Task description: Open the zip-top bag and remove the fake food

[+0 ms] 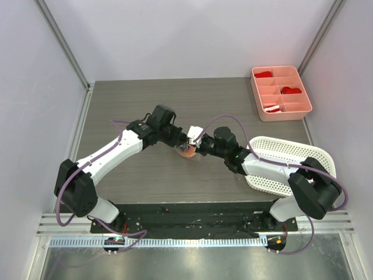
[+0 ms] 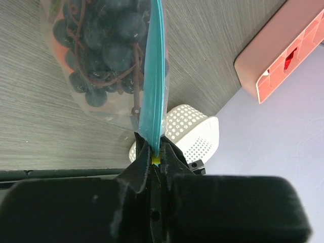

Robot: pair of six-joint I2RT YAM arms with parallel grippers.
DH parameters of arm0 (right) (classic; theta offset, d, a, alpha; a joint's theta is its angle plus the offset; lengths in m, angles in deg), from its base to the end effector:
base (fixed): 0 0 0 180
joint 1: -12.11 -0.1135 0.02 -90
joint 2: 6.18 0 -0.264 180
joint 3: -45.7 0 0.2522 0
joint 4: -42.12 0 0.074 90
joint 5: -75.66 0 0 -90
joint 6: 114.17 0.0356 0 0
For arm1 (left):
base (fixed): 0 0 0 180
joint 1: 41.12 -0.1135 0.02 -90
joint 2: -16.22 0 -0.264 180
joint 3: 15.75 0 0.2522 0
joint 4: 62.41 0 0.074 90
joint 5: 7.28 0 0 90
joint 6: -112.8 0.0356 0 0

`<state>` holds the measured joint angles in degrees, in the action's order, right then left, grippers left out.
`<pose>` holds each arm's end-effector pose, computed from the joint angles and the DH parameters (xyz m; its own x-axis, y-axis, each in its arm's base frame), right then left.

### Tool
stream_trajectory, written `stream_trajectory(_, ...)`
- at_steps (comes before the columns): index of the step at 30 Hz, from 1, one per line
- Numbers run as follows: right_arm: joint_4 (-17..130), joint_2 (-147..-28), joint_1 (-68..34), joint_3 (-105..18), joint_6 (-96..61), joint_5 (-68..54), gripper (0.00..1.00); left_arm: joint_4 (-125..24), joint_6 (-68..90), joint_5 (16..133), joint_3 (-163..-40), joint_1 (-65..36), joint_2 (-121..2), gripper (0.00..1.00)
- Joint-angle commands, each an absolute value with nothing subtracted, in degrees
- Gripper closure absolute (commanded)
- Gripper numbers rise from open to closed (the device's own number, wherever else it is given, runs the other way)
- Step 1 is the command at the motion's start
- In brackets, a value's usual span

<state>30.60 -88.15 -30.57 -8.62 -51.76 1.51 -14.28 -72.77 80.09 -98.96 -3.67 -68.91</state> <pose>0.2217 0.2176 0.2278 0.2103 -0.4121 -0.8865 -0.8435 0.3819 -0.3777 0.2530 -0.1959 0.2841 -0.5688 -0.8167 0.0973 -0.6670 0.3887 -0.6357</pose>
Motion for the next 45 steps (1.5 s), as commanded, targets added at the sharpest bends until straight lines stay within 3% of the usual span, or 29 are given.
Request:
stream_trajectory(1,26.61,-84.75,-31.22,-8.67,-53.00,0.69,0.99,-14.28,-72.91,84.03,-98.77,-3.41,-67.19,1.00)
stream_trajectory(15,18.62,-83.34,-30.70,-3.58,-51.07,-2.74,0.99,-13.49,-71.42,89.75,-93.59,-5.96,-64.12,1.00)
stream_trajectory(30,13.96,-82.55,-25.34,-0.50,-47.64,-7.30,0.99,-8.83,-58.87,89.24,-88.67,-19.66,-56.65,1.00)
stream_trajectory(45,12.55,-83.08,-21.73,0.56,-45.53,-8.19,0.99,-5.05,-51.73,89.49,-87.43,-27.14,-54.62,1.00)
